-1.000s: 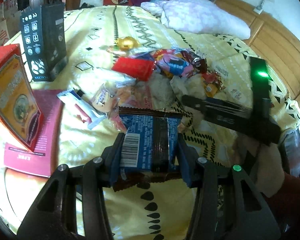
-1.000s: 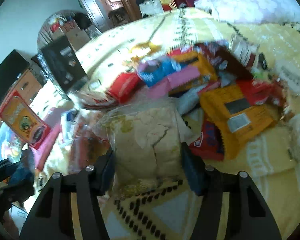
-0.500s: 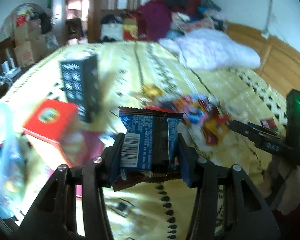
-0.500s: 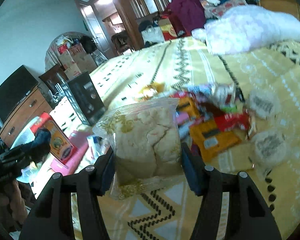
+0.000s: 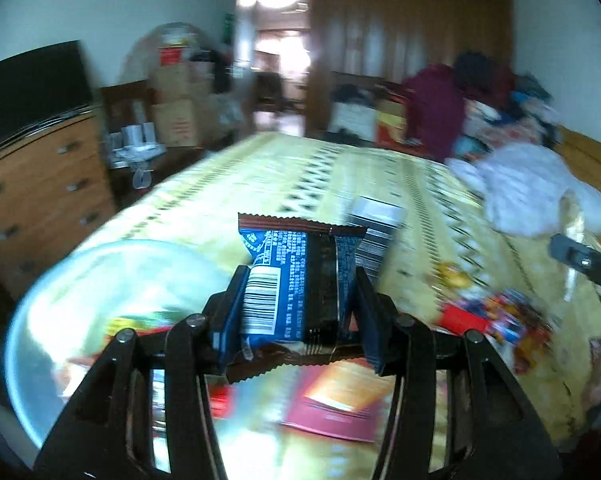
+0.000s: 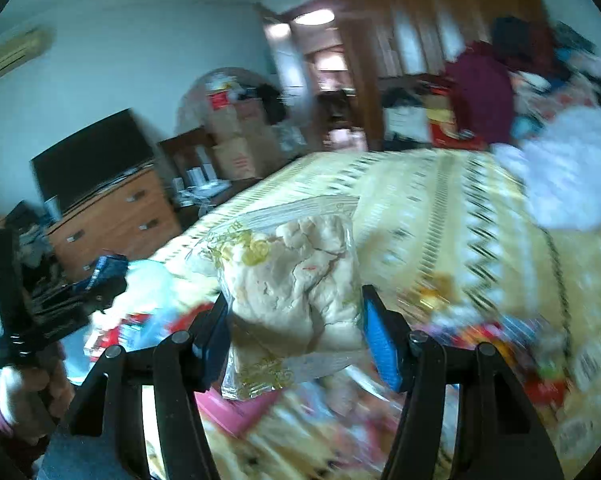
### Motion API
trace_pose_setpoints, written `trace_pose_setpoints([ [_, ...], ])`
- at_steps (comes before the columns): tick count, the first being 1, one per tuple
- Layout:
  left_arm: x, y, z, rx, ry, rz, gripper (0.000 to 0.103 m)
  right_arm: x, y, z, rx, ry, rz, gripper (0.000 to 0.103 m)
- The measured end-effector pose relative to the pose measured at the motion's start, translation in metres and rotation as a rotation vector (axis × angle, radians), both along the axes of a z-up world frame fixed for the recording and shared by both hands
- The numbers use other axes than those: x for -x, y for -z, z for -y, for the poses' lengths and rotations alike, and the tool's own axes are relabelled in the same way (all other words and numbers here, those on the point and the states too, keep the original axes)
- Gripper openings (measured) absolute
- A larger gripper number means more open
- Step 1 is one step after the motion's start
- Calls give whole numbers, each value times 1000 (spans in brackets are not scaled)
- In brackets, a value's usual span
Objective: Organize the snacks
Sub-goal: 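Carry the dark blue packet and bread bag over the glass bowl with both grippers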
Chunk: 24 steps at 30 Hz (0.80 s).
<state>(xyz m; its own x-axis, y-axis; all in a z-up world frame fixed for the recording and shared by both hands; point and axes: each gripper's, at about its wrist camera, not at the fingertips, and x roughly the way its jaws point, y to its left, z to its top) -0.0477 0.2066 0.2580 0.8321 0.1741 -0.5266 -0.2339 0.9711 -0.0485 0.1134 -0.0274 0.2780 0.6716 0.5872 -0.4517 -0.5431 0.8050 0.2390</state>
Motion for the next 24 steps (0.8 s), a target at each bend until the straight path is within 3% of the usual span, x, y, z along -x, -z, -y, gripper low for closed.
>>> trace_pose_setpoints([
  [7,6,-3,-69,-28,-196,11,50,0,-33,-140,31,-249,3,64],
  [14,15,9,-112,1,-295,0,50,0,-31,-249,49,-418,-74,64],
  [19,17,15,-136,20,-320,-12,50,-12,-18,-304,72,-484,-164,64],
  [24,15,18,-150,39,-328,-20,50,-22,-1,-326,96,-490,-214,64],
])
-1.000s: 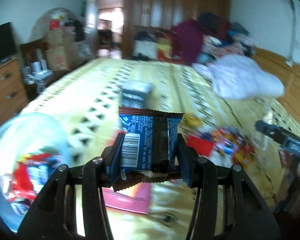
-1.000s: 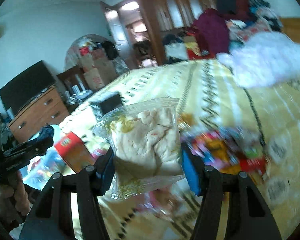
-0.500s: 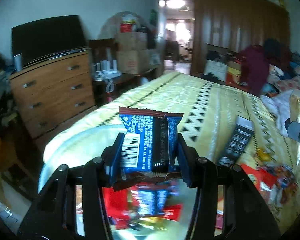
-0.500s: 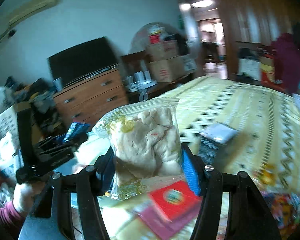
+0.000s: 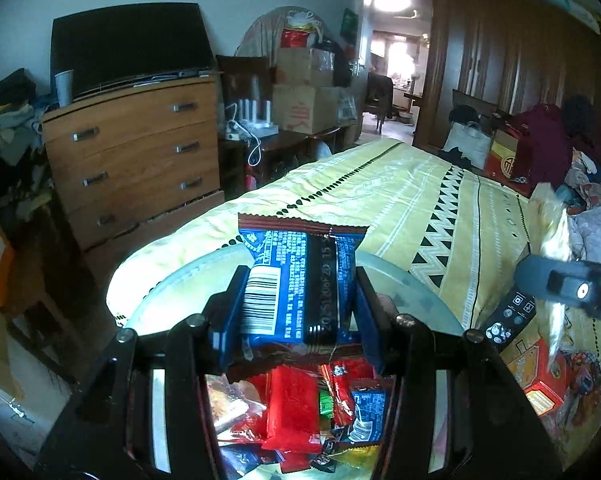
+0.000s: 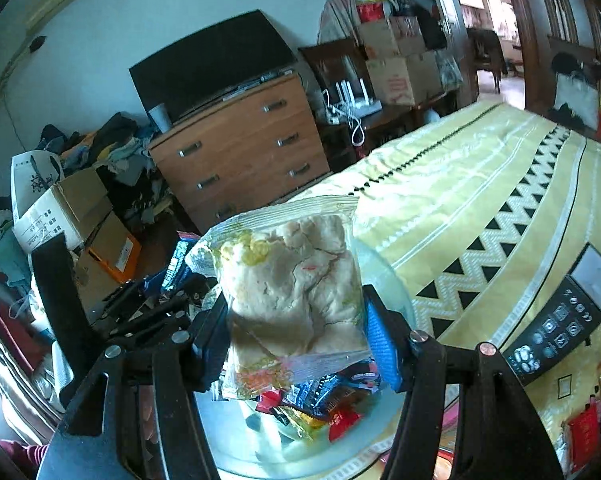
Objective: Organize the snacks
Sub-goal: 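Carry the dark blue packet and bread bag over the glass bowl with both grippers, then open both grippers to drop the dark blue packet and bread bag into the bowl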
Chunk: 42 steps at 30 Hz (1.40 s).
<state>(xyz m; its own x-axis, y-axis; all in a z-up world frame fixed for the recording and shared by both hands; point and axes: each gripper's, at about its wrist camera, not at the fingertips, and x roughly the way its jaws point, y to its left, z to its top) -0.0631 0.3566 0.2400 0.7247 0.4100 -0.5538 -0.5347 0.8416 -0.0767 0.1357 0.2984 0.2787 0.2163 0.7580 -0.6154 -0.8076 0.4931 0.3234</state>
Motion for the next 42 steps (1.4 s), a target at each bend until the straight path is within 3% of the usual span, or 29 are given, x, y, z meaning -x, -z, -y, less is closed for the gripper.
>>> trace_pose_setpoints([
  [42,-5,6,-16,8,-6,-17,50,-14,6,-17,12,0,-4,64],
])
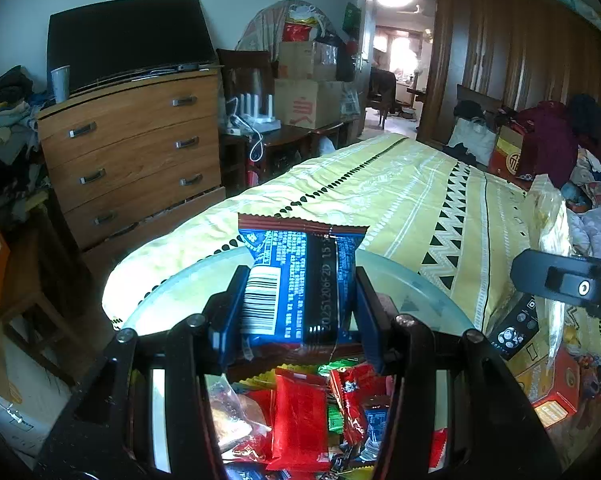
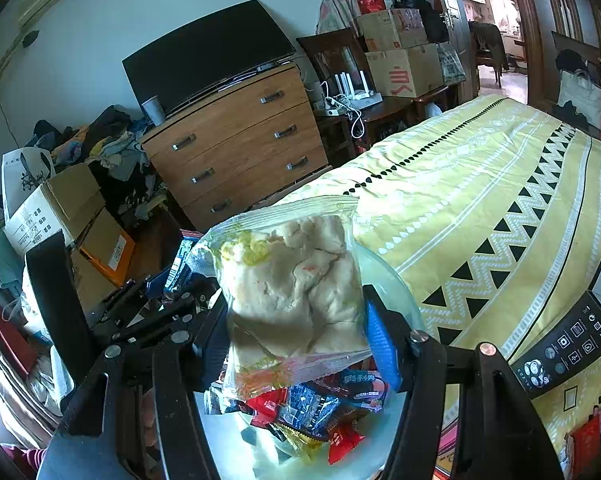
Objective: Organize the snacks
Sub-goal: 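Open both grippers to drop the dark blue packet and bread bag into the bowl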
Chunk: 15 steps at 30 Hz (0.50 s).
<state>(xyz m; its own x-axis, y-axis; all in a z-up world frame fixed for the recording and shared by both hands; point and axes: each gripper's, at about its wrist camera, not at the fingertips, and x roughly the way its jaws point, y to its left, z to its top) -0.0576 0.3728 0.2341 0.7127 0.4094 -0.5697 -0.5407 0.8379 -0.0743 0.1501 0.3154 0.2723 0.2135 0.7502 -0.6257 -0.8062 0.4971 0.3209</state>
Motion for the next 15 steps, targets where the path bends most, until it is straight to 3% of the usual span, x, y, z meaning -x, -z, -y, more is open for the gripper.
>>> trace_pose_setpoints([
  [15,-4,5,-5,8,-3,-10,50,-3,8,-6,5,1,-7,64],
])
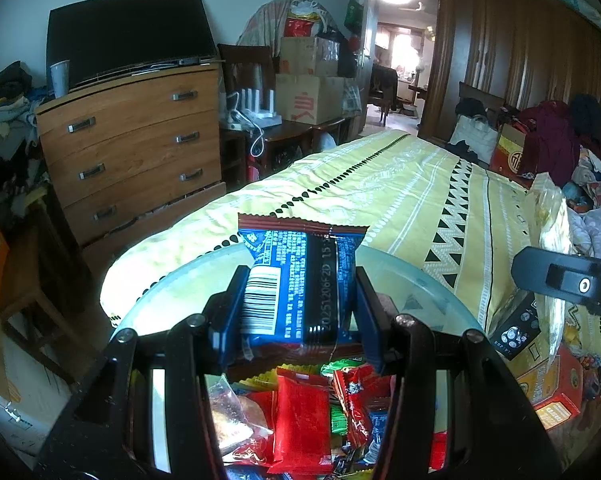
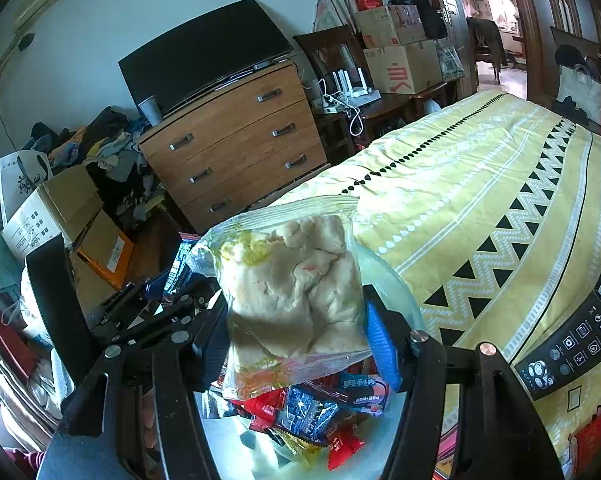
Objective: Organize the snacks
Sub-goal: 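Open both grippers to drop the dark blue packet and bread bag into the bowl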
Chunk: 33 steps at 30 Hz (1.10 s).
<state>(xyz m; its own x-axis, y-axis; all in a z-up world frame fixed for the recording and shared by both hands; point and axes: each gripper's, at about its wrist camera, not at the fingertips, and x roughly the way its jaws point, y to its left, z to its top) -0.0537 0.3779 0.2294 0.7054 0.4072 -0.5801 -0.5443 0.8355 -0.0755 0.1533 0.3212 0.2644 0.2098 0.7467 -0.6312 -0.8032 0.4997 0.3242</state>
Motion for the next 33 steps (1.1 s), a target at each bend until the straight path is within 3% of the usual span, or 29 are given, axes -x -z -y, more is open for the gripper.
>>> trace_pose_setpoints([
  [33,-4,9,-10,24,-1,-27,50,-1,14,-9,20,-4,-12,64],
])
